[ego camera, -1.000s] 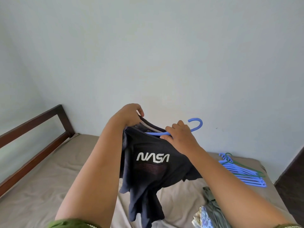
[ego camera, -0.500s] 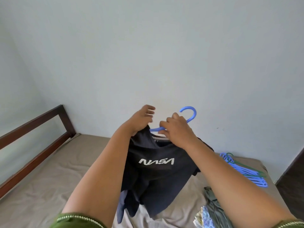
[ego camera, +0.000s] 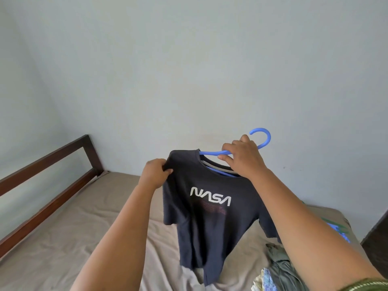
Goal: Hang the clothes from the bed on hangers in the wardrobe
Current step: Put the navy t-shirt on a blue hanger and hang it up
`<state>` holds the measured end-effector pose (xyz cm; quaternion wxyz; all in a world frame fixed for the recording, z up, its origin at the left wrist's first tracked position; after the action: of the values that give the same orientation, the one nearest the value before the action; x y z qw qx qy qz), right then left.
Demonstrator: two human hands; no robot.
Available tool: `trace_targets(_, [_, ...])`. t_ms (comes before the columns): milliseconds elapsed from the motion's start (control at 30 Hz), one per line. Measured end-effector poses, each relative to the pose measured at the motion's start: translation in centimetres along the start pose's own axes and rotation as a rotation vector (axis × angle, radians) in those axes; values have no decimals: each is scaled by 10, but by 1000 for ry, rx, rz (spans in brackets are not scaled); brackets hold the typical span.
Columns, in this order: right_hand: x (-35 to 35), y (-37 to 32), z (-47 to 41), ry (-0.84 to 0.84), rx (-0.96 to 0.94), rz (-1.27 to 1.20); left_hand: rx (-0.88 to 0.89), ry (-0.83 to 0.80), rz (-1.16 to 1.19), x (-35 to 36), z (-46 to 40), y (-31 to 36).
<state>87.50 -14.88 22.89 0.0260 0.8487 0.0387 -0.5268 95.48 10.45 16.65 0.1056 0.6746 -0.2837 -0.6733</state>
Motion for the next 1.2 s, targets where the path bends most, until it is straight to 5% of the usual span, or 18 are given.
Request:
trace_targets(100, [3,6,-1,-56,6,35,72,81,34,-22,-1,5])
trace_targets(267, [15,3,2,-126,23,63,178,175,472,-55,5,26])
trace_targets(400, [15,-7,1,-107,9,-60,35,249,53,-55,-1,17])
trace_targets(500, [18,-14,-1,-123,5,-154,41,325,67,-49,4,28])
trace_targets(633, [20,-20,-5,-104,-16,-70,237,-29,-222,12,-3,58])
trace_targets(700, [17,-21,-8,-122,-35,-34,268,-55,-328,23,-7,60])
trace_targets(800, [-5,-8,-3,86,-34,-208,373,64,-241,13,-11,67])
trace_targets(867, [-30,15,20,456,32,-326,431,160,-204,1,-14,68])
trace_targets(967, [-27,65,72,789,340,-434,433,235,-184,-12,-21,59])
trace_targets(1033, [11,93,76,532,488,-538,410,259,-157,-20,-25,51])
trace_targets(1133, [62,96,67,14,454,-523,371,284,-102,-29,-28,41])
trace_targets(1200, [54,94,62,56,412,-530,349,258,-61,-27,-30,35])
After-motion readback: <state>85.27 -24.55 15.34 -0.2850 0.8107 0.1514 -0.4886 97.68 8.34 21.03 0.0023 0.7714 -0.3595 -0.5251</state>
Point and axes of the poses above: each hand's wrist, its own z-axis away from the middle knuckle, its own x-axis out of the palm, y = z × x, the point moved 8 cm from there along -z, towards the middle knuckle, and after that the axes turned 6 degrees about -y, right-handed, at the moved point
